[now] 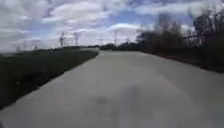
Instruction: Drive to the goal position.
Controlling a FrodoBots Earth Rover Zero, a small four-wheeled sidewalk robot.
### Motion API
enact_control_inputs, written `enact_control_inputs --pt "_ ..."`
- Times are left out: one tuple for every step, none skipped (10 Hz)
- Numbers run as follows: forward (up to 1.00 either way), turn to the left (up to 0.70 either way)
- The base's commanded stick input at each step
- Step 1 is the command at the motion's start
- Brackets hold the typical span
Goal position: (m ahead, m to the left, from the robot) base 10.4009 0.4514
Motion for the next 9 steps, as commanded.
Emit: enact_control_inputs --pt "0.9 0.0" --pt "0.9 0.0" --pt "0.9 0.0" --pt "0.9 0.0" --pt "0.9 0.0" --pt "0.9 0.0" --pt "0.9 0.0" --pt "0.9 0.0" --pt "0.9 0.0"
